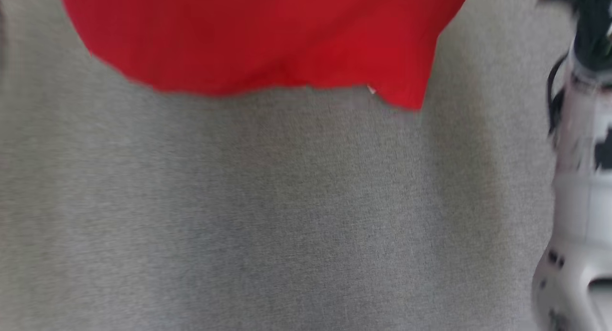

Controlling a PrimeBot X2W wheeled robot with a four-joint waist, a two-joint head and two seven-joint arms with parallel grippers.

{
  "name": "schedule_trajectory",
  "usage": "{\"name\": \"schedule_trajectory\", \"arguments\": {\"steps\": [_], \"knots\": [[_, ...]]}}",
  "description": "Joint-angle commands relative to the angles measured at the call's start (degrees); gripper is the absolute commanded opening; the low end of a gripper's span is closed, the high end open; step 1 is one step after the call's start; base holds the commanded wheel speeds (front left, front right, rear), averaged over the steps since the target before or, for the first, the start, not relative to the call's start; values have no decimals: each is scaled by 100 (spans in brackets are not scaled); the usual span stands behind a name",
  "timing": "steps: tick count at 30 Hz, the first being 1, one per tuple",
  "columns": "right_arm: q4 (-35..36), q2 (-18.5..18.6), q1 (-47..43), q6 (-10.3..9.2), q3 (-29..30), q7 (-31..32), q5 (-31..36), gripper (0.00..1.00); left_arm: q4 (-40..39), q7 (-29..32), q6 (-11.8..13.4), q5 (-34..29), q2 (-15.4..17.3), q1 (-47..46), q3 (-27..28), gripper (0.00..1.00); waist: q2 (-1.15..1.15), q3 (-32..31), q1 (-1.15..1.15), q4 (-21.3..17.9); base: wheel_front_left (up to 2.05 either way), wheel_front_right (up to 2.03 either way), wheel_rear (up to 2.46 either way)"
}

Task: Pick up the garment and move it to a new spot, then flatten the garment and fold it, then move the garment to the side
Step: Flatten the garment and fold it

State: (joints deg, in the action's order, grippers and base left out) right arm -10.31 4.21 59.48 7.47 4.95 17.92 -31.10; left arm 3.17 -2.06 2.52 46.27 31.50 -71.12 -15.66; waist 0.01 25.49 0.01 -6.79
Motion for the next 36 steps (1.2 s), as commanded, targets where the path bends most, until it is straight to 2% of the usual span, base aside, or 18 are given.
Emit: {"name": "schedule_trajectory", "arguments": {"steps": [1, 7, 10, 13, 14, 17, 22, 24, 27, 31, 32, 33, 36], "knots": [[-181, 72, 343, 3, -31, -233, 174, 0, 128, -114, -10, -94, 57, -291, 81, 0, -1, 824, -1, -453, 0, 0, 0], [-1227, 263, 1707, 3, -1, -1372, 753, 0, 816, -724, -108, -485, 57, -1440, 204, 0, -1, 969, -1, -487, 0, 0, 0], [-1612, 382, 2223, 3, 13, -1933, 1129, 0, 1076, -1117, -52, -516, -146, -1922, 452, 0, -1, 962, -1, -469, 0, 0, 0], [-1908, 407, 2661, -4, 141, -2433, 1279, 0, 1038, -1282, -212, -548, -348, -2255, 707, 0, -1, 947, -1, -430, 0, 0, 0], [-2056, 426, 2849, -4, 230, -2682, 1291, 0, 877, -1318, -405, -674, -457, -2418, 866, 0, -1, 966, -1, -383, 0, 0, 0], [-2301, 457, 2880, -4, 185, -2835, 1238, 0, 566, -1312, -667, -913, -701, -2282, 1259, 0, -1, 1015, -1, -338, 0, 0, 0], [-2767, 728, 2367, -5, -224, -2818, 1356, 0, 284, -1310, -956, -1281, -1040, -1199, 1553, 0, -1, 1096, -1, -201, 0, 0, 0], [-2871, 882, 2094, -4, -501, -2858, 1361, 0, 105, -1312, -994, -1389, -1118, -573, 1532, 0, -1, 1066, -1, -122, 0, 0, 0], [-2924, 1095, 1486, -4, -987, -2850, 1212, 0, -433, -1311, -997, -1349, -1464, 614, 1692, 0, -1, 891, -1, -36, 0, 0, 0], [-2774, 1457, 474, -4, -1688, -2615, 995, 0, -1260, -1312, -996, -1347, -2111, 2416, 1869, 0, -1, 315, -1, 155, 0, 0, 0], [-2710, 1542, 183, -4, -1805, -2484, 926, 0, -1379, -1312, -997, -1384, -2190, 2893, 1780, 0, -1, 145, -1, 180, 0, 0, 0], [-2710, 1542, 183, -4, -1805, -2484, 926, 0, -1379, -1312, -997, -1384, -2190, 2893, 1780, 0, -1, 145, -1, 180, 0, 0, 0], [-2487, 1796, -822, -4, -1983, -1913, 756, 0, -1515, -1312, -997, -1608, -2420, 4193, 1448, 0, -1, -403, -1, 308, 0, 0, 0]]}}
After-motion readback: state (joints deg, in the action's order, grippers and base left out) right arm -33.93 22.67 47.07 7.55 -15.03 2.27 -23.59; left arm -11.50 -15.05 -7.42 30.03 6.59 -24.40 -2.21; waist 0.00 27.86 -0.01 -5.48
